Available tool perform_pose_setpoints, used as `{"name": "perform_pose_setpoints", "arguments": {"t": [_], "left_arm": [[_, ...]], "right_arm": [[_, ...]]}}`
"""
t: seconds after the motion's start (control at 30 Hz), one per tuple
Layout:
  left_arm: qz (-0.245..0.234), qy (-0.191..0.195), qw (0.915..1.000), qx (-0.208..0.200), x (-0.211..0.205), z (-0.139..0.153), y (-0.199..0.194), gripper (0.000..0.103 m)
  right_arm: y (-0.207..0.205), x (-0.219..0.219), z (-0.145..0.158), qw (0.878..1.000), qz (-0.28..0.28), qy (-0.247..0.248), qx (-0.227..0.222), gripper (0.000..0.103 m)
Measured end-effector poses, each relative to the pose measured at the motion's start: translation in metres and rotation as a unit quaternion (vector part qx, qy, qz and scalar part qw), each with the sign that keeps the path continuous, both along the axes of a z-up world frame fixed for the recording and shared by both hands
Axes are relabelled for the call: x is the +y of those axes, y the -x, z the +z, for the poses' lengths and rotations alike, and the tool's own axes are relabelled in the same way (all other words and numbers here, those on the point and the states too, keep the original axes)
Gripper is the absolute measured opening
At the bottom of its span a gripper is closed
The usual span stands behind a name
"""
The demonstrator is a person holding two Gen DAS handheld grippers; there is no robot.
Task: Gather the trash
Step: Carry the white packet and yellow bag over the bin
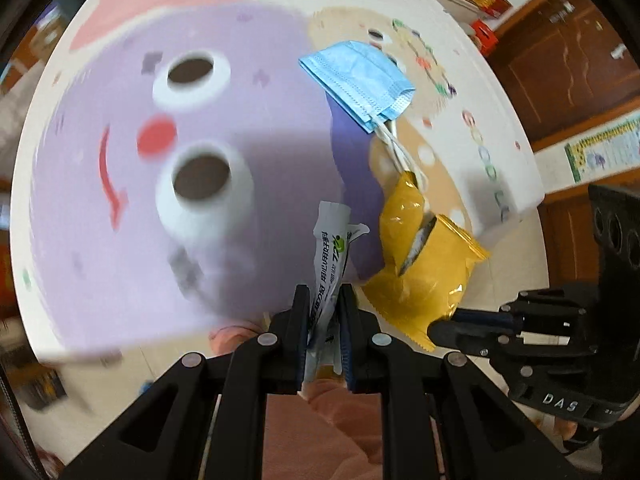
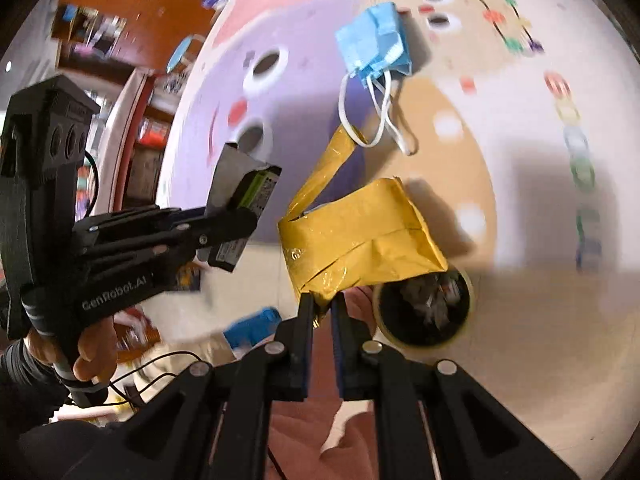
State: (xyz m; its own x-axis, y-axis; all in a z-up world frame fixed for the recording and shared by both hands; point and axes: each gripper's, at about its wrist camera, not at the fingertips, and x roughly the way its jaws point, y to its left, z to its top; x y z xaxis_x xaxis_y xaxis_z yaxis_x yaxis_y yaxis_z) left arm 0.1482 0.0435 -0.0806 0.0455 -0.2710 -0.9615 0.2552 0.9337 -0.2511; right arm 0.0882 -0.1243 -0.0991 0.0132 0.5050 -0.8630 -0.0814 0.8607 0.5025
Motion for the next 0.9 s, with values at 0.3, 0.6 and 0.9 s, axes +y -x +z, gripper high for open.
{"name": "perform_pose_setpoints", "arguments": {"t": [0.3,0.6,0.9], "left_arm": [[0.033,-0.013,0.9994,-0.003,-0.016,-0.007,0.075,0.012],[0.050,-0.014,0.9986,-0.010,-0.017,-0.032,0.092,0.012],[0.071,-0.013,0.9974,-0.004,-0.018,-0.093,0.094,0.012]], "right_arm": [[0.039,-0.005,-0.027,0.999,0.039,0.014,0.034,0.009],[0.021,0.015,-0.054,0.997,0.055,0.036,0.029,0.009],[0.031,0.013,-0.093,0.998,0.031,0.056,-0.003,0.008]]}}
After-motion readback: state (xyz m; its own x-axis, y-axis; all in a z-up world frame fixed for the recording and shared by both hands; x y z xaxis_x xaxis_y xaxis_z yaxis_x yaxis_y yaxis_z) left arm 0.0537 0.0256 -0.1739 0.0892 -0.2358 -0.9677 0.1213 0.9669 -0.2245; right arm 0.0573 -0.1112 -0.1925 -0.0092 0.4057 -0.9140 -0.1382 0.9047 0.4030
